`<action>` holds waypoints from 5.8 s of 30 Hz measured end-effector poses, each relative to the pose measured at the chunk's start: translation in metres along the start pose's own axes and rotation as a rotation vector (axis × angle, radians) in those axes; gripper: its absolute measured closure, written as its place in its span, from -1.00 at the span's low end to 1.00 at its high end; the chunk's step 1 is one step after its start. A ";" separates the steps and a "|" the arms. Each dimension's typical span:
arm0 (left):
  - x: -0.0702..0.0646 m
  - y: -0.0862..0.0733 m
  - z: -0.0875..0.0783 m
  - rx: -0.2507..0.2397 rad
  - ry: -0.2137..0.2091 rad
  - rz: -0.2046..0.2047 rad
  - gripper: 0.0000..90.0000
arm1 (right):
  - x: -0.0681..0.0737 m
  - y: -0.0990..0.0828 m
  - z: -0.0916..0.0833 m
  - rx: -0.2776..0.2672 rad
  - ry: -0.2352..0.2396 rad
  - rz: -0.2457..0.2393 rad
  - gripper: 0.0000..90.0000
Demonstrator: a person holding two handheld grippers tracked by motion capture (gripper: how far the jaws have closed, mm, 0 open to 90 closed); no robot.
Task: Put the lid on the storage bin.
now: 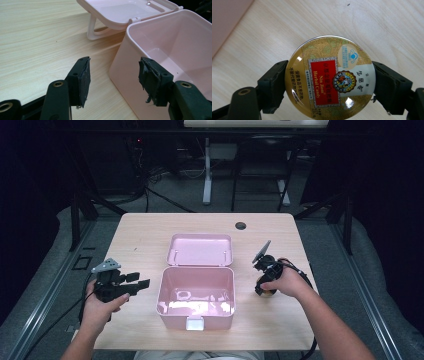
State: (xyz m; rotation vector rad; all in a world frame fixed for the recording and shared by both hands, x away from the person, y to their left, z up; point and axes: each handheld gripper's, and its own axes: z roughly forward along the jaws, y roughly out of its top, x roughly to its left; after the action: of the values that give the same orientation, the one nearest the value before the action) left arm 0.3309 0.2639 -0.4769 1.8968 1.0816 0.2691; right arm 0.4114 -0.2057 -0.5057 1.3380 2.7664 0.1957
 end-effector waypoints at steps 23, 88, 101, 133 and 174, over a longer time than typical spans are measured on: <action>-0.003 0.000 -0.002 -0.003 0.014 -0.005 -0.11 | 0.031 0.017 -0.064 -0.022 0.006 -0.151 -0.56; -0.002 -0.001 -0.003 0.007 0.022 0.001 -0.11 | 0.157 0.079 -0.072 0.011 0.105 -0.687 -0.56; -0.002 -0.002 -0.002 0.010 0.023 -0.001 -0.11 | 0.163 0.077 -0.056 0.021 0.097 -0.824 -0.56; -0.002 -0.003 0.002 0.022 0.023 0.000 -0.11 | 0.154 0.071 -0.012 0.052 0.099 -0.832 -0.56; -0.002 -0.004 0.003 0.027 0.024 0.000 -0.11 | 0.152 0.070 0.017 0.067 0.069 -0.850 -0.56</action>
State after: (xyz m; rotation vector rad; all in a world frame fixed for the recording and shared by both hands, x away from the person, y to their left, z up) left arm 0.3288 0.2616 -0.4817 1.9221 1.1060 0.2788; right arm 0.3734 -0.0420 -0.5129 0.0742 3.1180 0.0944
